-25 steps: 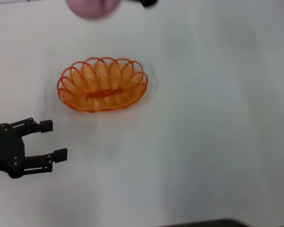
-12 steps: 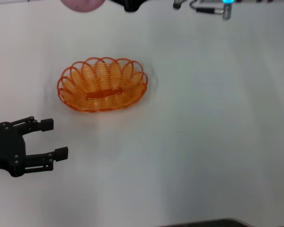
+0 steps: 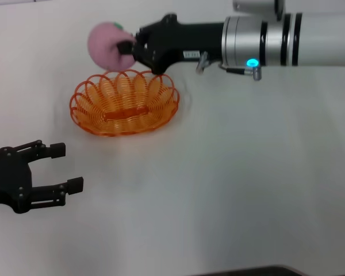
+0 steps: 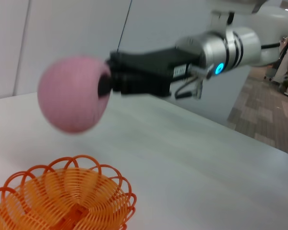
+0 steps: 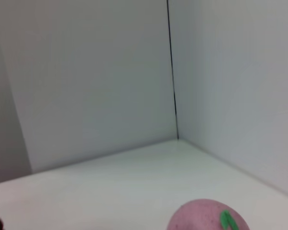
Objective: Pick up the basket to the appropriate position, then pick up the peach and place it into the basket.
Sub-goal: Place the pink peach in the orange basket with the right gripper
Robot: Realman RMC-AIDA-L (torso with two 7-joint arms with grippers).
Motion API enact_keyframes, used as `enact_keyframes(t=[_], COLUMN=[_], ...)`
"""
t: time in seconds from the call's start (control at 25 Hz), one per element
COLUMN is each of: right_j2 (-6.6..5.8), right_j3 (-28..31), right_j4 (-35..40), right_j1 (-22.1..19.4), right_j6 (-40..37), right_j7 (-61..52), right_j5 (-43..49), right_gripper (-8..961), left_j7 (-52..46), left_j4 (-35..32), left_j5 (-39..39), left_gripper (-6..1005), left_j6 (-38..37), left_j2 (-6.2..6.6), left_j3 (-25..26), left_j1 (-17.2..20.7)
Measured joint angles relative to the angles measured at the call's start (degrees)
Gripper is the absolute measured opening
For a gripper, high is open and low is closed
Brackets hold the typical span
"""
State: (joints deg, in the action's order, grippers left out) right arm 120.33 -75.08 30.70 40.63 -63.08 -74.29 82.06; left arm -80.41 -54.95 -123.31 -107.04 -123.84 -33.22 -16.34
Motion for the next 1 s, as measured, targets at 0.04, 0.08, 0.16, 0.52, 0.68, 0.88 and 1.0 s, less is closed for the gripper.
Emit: enact_keyframes(t=[0.04, 0.08, 0.16, 0.52, 0.68, 0.88, 1.0], right_j2=[-0.02, -0.03, -0.18, -0.28, -0.23, -0.05, -0.02], right_j3=[-0.2, -0.4, -1.4, -5.7, -6.2, -6.7, -6.8], right_j4=[-1.6, -2.5, -4.6, -6.3, -6.4, -6.4, -6.4], right_j1=[0.5, 0.8, 1.4, 1.3, 1.3, 1.4, 1.4], right_j6=[0.2, 0.3, 1.0, 4.5, 4.9, 5.9, 6.0], right_j7=[0.1, 0.1, -0.1, -1.0, -2.1, -2.2, -2.2], right_j5=[0.1, 0.1, 0.3, 0.5, 0.9, 1.0, 1.0], right_gripper=[50, 50, 51, 57, 93, 191, 249], left_j7=[0.0, 0.1, 0.2, 0.2, 0.2, 0.3, 0.3], left_j4=[0.0, 0.0, 0.0, 0.1, 0.1, 0.2, 0.2], left_j5=[0.0, 0.0, 0.0, 0.0, 0.0, -0.1, -0.1], left_gripper=[873, 873, 873, 873, 873, 873, 873], left_j6=[0.0, 0.0, 0.1, 0.1, 0.2, 0.3, 0.3], left_j2=[0.0, 0.0, 0.0, 0.0, 0.0, 0.0, 0.0], left_j3=[0.0, 0.0, 0.0, -0.1, -0.2, -0.2, -0.1], left_j1=[0.0, 0.0, 0.0, -0.1, -0.1, -0.1, -0.1])
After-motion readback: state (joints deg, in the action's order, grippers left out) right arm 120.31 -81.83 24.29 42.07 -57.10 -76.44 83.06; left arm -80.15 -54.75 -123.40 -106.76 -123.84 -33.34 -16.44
